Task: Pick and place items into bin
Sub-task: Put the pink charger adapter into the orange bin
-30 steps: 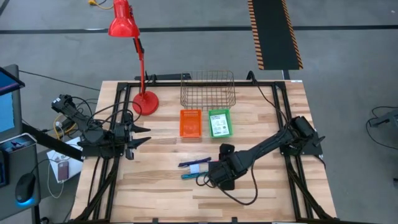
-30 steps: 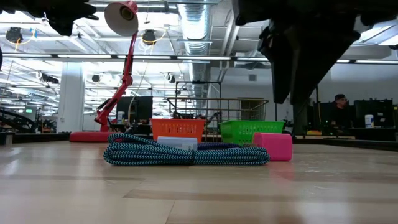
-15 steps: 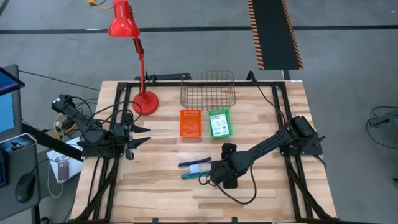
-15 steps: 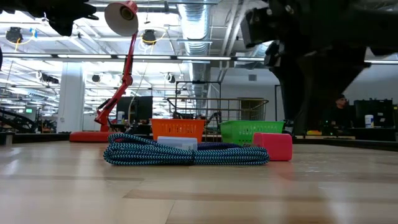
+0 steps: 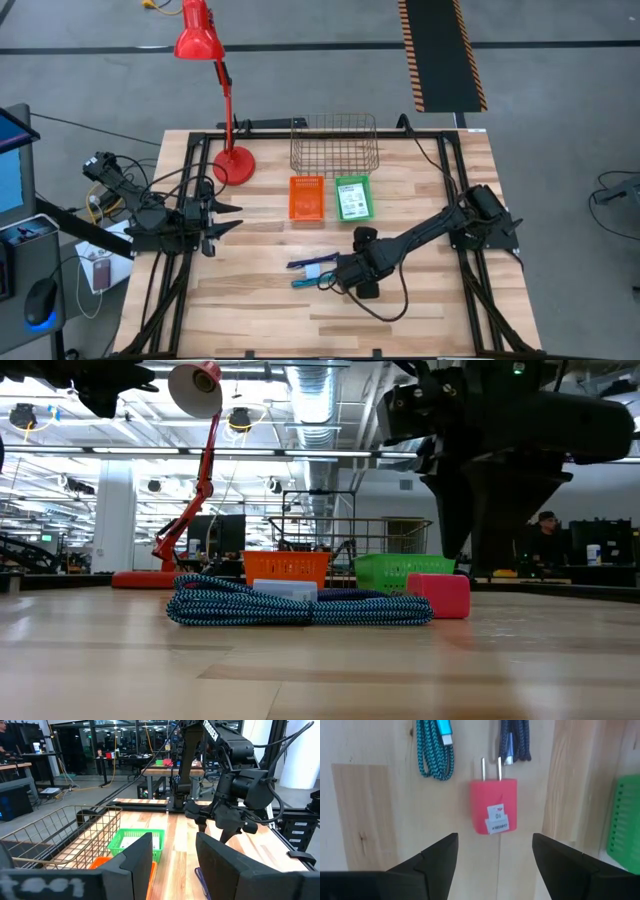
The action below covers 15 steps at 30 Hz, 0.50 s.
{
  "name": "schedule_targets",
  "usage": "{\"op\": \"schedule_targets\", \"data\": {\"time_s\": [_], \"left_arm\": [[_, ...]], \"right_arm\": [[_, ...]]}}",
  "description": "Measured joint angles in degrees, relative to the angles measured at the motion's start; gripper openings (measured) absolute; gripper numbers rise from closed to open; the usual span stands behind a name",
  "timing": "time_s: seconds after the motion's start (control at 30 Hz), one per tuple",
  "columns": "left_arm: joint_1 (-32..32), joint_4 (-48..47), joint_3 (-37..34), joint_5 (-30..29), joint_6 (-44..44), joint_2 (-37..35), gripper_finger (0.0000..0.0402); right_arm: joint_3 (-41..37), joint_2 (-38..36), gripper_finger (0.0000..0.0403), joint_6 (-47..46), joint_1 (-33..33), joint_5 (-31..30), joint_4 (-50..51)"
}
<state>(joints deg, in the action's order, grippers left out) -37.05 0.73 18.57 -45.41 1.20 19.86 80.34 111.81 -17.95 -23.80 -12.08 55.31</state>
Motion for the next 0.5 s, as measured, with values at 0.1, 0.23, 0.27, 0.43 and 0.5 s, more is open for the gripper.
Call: {"op": "schedule_targets", "data": {"time_s": [0.1,0.23,0.27,0.43,0.5], "left_arm": [[0.01,0.0,0.0,0.0,-0.02,0.01,0.0142],[0.02,0.0,-0.01,0.0,-0.07,0.0,0.0142],[0.02,0.0,-0.02,0.0,-0.05,0.02,0.0142],[0.01,0.0,0.0,0.0,-0.03,0.01,0.0142],[0.02,0.0,0.0,0.0,-0.01,0.01,0.0142]], "right_arm": [[0.0,0.0,0.0251,1.25,0.5,0.03,-1.02],[0.0,-0.01,0.0251,1.95,1.21,0.2,-1.41],[0.0,0.0,0.0251,2.01,1.38,0.2,-1.42],[0.0,0.03,0.0251,2.56,1.48,0.5,-1.65],[0.07,0.77,0.0251,2.94,1.45,0.84,-2.24]]}}
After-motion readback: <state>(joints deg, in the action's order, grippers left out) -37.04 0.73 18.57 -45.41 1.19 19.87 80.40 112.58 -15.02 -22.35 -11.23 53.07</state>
